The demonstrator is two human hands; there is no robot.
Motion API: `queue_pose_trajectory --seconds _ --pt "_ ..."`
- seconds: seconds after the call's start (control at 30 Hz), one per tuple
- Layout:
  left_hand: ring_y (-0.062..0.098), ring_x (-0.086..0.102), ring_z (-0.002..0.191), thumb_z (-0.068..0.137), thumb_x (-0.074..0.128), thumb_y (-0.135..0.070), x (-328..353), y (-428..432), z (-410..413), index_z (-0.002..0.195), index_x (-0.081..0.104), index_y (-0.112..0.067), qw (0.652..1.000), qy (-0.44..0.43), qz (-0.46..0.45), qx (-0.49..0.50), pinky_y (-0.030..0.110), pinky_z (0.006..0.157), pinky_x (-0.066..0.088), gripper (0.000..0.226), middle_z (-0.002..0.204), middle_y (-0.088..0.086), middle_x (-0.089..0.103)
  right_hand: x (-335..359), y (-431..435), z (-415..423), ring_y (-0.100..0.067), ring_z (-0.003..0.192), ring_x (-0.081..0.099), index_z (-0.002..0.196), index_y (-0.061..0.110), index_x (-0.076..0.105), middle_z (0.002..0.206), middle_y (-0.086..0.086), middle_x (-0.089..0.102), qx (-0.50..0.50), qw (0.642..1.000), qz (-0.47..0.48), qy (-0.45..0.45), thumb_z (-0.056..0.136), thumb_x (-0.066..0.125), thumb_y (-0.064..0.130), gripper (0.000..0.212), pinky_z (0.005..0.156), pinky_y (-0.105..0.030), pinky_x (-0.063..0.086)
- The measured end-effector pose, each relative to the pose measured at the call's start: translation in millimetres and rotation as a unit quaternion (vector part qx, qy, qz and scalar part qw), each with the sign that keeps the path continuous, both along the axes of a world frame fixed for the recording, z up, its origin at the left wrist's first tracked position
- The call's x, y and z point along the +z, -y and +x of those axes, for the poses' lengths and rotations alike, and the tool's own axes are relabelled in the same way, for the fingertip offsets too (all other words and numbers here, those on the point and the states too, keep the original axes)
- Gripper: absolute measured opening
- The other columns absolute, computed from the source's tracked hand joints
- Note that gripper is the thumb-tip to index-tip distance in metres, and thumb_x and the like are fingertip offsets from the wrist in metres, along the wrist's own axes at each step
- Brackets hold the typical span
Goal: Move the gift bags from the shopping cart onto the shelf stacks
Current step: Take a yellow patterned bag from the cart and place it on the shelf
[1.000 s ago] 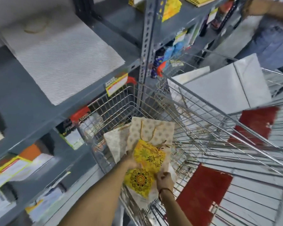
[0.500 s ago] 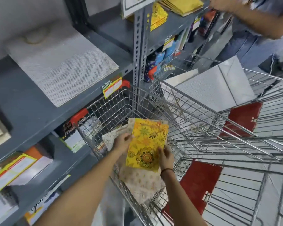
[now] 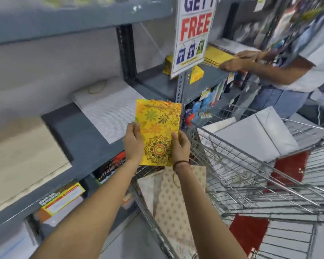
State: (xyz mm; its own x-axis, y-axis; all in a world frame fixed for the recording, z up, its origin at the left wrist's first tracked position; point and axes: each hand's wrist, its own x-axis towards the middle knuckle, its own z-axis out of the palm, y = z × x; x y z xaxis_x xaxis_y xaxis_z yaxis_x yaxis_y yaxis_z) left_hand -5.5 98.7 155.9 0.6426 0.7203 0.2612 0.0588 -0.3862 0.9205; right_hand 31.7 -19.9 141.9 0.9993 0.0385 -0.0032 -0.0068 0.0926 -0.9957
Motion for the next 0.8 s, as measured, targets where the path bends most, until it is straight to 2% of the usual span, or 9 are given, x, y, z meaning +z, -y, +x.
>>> queue_pose_trajectory --seconds 0.1,0.2,0.33,0.43,0.47,0.57,0.63,0.7,0.8 --pt "0.014 0.039 0.055 0.101 0.036 -0.022 19 -19 -7 0.09 0.054 -0.004 0.999 0.023 0.009 0.033 0.03 0.055 0.016 0.027 0.057 -0.009 0.041 12 -13 -3 -0.018 0.077 0.054 0.095 0.019 0.063 0.079 -0.005 0.059 0.01 1.0 0.027 0.011 0.088 0.061 0.022 0.008 0.076 -0.034 0.045" --pt "0.015 0.044 0.06 0.101 0.036 -0.022 34 -46 -21 0.089 0.054 -0.004 0.997 0.035 0.004 0.073 0.027 0.058 0.021 0.028 0.062 -0.003 0.047 17 -27 -12 -0.018 0.076 0.055 0.107 0.012 0.059 0.077 -0.002 0.058 0.063 0.998 0.026 0.009 0.089 0.06 0.016 0.019 0.073 -0.033 0.047" --pt "0.034 0.059 0.092 0.1 0.038 -0.023 53 -100 -57 0.101 0.06 -0.001 0.992 0.03 0.053 0.112 0.04 0.079 0.043 0.031 0.096 0.02 0.067 31 -69 -36 -0.007 0.068 0.058 0.117 0.001 0.055 0.079 0.002 0.061 0.178 0.983 -0.04 0.036 0.091 0.054 0.01 0.027 0.064 -0.02 0.049" --pt "0.037 0.06 0.096 0.1 0.038 -0.024 69 -152 -105 0.106 0.059 0.002 0.985 0.04 0.079 0.149 0.042 0.08 0.045 0.034 0.103 0.025 0.066 49 -126 -63 -0.021 0.073 0.064 0.104 -0.001 0.059 0.08 -0.018 0.064 0.249 0.961 -0.082 0.087 0.091 0.053 0.006 0.016 0.071 -0.041 0.053" --pt "0.039 0.061 0.093 0.1 0.037 -0.026 73 -170 -123 0.104 0.059 0.002 0.983 0.038 0.084 0.161 0.042 0.078 0.046 0.035 0.099 0.027 0.065 54 -146 -72 -0.023 0.074 0.065 0.101 -0.003 0.06 0.082 -0.021 0.065 0.262 0.957 -0.083 0.094 0.091 0.053 0.005 0.014 0.072 -0.04 0.053" --pt "0.033 0.056 0.072 0.101 0.035 -0.027 83 -216 -187 0.085 0.051 -0.006 0.975 0.005 0.103 0.198 0.035 0.062 0.036 0.031 0.074 0.019 0.055 65 -208 -111 0.007 0.066 0.06 0.107 -0.006 0.059 0.081 -0.004 0.063 0.305 0.946 -0.048 0.099 0.089 0.053 -0.002 0.019 0.068 -0.011 0.048" --pt "0.027 0.049 0.073 0.101 0.034 -0.023 87 -242 -241 0.083 0.05 -0.003 0.964 -0.042 0.104 0.241 0.028 0.06 0.022 0.031 0.075 0.013 0.051 67 -252 -147 0.008 0.066 0.057 0.108 -0.007 0.057 0.085 -0.006 0.062 0.353 0.93 -0.039 0.095 0.089 0.052 -0.004 0.02 0.069 -0.011 0.045" --pt "0.03 0.054 0.079 0.1 0.039 -0.02 83 -265 -294 0.095 0.058 0.005 0.955 -0.074 0.099 0.268 0.029 0.062 0.025 0.031 0.081 0.019 0.058 65 -289 -184 0.009 0.064 0.055 0.109 -0.008 0.055 0.087 -0.008 0.06 0.398 0.913 -0.034 0.078 0.09 0.05 -0.004 0.02 0.066 -0.007 0.043" --pt "0.021 0.059 0.086 0.093 0.054 -0.017 70 -293 -370 0.113 0.063 0.001 0.952 -0.109 0.053 0.282 0.023 0.068 0.041 0.027 0.097 0.016 0.068 60 -335 -238 0.008 0.062 0.055 0.113 -0.013 0.052 0.08 -0.003 0.057 0.431 0.899 -0.052 0.067 0.091 0.048 -0.004 0.024 0.058 0.0 0.042"
